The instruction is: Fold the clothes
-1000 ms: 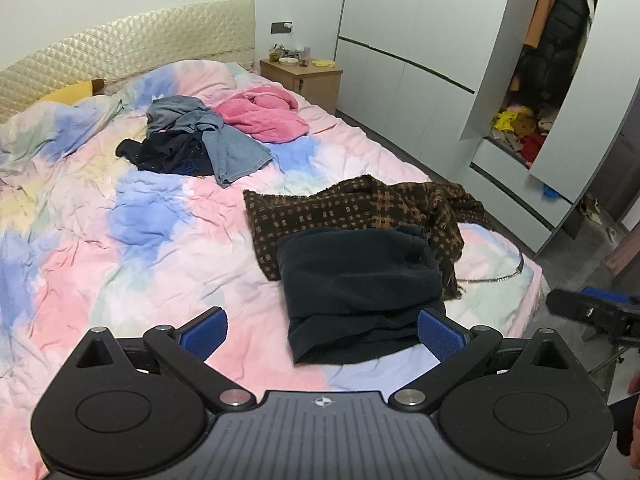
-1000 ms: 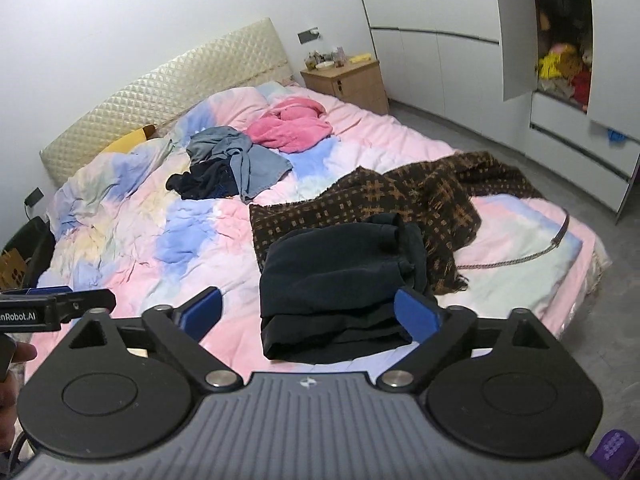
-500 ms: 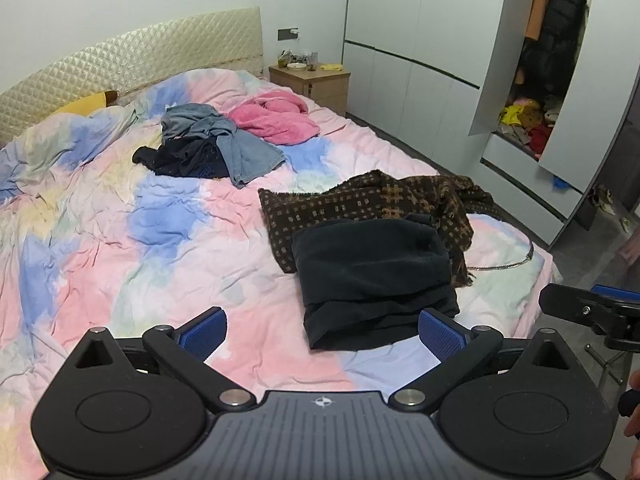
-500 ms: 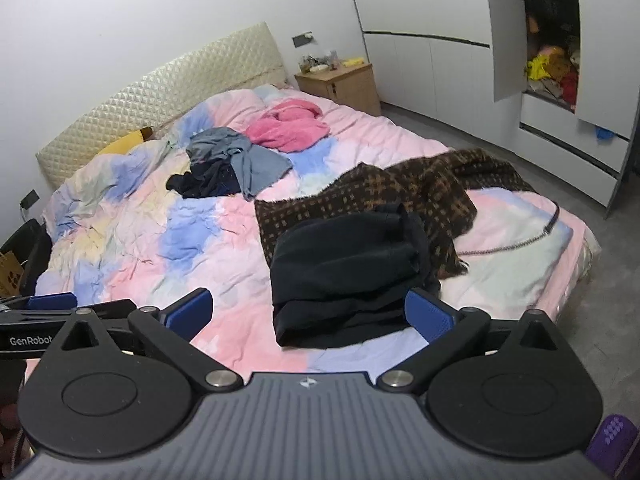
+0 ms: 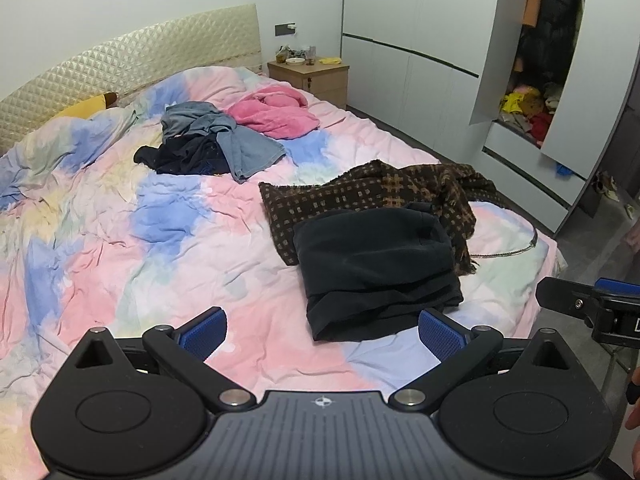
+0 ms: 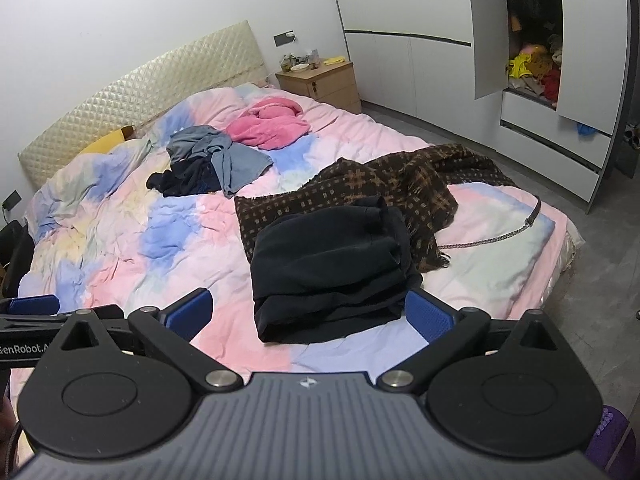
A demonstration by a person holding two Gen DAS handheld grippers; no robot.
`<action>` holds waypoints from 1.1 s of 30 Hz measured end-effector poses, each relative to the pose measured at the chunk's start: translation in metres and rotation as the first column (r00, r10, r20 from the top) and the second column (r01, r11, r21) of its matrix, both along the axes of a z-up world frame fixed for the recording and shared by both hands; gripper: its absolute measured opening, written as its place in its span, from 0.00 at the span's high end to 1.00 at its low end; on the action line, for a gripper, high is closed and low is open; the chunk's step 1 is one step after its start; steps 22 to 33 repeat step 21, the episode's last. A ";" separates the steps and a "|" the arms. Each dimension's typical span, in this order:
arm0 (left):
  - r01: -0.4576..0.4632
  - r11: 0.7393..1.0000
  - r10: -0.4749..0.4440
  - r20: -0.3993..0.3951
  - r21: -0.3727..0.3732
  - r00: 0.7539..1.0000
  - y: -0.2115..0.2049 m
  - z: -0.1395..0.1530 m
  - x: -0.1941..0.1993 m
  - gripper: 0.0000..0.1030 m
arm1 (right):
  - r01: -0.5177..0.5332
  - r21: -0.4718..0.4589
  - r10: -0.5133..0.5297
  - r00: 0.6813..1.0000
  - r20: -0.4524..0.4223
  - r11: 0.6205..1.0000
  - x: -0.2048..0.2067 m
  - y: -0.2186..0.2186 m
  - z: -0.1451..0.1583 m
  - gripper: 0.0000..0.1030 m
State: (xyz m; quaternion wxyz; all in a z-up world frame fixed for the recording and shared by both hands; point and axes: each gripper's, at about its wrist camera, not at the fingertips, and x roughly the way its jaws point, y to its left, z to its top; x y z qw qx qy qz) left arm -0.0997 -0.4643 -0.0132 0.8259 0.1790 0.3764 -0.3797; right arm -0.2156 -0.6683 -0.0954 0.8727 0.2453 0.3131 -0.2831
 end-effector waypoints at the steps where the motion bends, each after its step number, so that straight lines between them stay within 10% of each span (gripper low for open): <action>1: -0.003 1.000 0.003 0.002 0.001 1.000 0.000 0.000 0.000 0.00 | -0.002 0.000 0.002 1.000 -0.001 1.000 0.000 0.000 -0.001 0.00; 33: -0.084 0.996 0.084 0.001 -0.012 0.996 0.018 0.006 0.004 0.00 | -0.006 0.012 0.006 1.000 -0.011 1.000 0.005 -0.003 -0.005 0.00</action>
